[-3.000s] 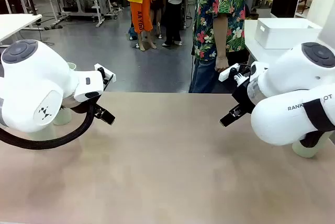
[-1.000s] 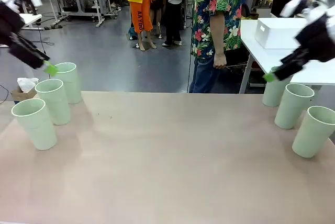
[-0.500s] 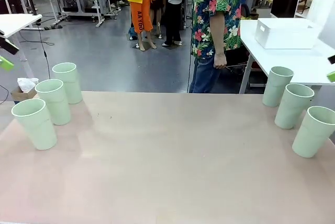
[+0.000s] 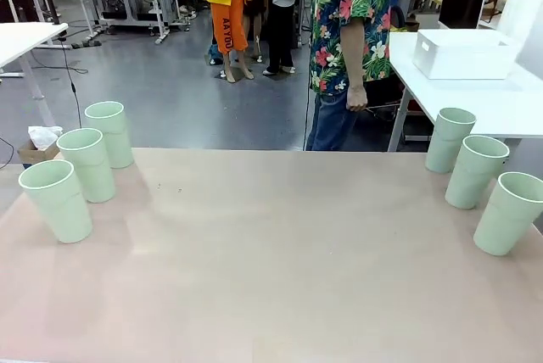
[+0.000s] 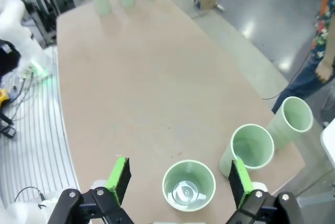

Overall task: Stack the cups and store them in the basket.
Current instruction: Pick up two Reusable plastic cups , one in each hand.

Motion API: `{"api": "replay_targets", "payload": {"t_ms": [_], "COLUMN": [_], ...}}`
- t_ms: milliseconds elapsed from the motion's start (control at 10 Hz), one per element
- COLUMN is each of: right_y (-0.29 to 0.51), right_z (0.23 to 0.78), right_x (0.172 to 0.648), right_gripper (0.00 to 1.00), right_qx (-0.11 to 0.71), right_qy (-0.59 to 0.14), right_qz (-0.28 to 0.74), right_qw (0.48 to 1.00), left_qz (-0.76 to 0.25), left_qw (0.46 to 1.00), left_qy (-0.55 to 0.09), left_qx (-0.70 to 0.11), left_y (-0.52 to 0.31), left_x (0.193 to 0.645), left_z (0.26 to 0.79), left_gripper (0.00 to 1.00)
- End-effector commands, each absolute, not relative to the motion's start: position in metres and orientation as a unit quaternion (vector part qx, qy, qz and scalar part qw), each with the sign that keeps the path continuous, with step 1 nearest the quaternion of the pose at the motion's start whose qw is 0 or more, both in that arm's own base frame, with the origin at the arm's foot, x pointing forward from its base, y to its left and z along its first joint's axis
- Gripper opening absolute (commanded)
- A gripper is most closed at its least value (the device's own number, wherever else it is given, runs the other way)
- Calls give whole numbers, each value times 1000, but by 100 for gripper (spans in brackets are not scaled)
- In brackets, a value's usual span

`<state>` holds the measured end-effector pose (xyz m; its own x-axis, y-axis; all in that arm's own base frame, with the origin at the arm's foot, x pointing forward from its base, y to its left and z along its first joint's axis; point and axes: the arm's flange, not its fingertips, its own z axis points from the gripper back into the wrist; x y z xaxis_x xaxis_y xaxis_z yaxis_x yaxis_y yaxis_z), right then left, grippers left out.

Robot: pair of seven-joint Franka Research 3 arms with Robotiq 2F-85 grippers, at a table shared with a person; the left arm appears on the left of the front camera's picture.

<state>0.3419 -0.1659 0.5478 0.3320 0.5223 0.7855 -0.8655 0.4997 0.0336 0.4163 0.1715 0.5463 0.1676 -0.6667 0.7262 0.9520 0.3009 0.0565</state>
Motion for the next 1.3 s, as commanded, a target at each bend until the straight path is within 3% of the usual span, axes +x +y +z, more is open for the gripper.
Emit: {"api": "replay_targets", "payload": {"t_ms": [0,600,1200], "right_y": [-177,-179,-175], "right_z": [542,544,543], "right_x": [344,333,332], "right_gripper": [100,100,100], "right_qx": [252,280,285], "right_qy": [-388,-433,-424], "right_qz": [443,437,431], "right_qw": [768,737,744], "left_qz": [-550,-561,-556], "left_qw": [719,674,683], "left_qy": [-344,-388,-381], "left_qx": [-249,-284,-282], "left_y": [175,172,171], "left_x": [433,431,429], "left_z": [537,537,538], "left_gripper": [100,100,100]}}
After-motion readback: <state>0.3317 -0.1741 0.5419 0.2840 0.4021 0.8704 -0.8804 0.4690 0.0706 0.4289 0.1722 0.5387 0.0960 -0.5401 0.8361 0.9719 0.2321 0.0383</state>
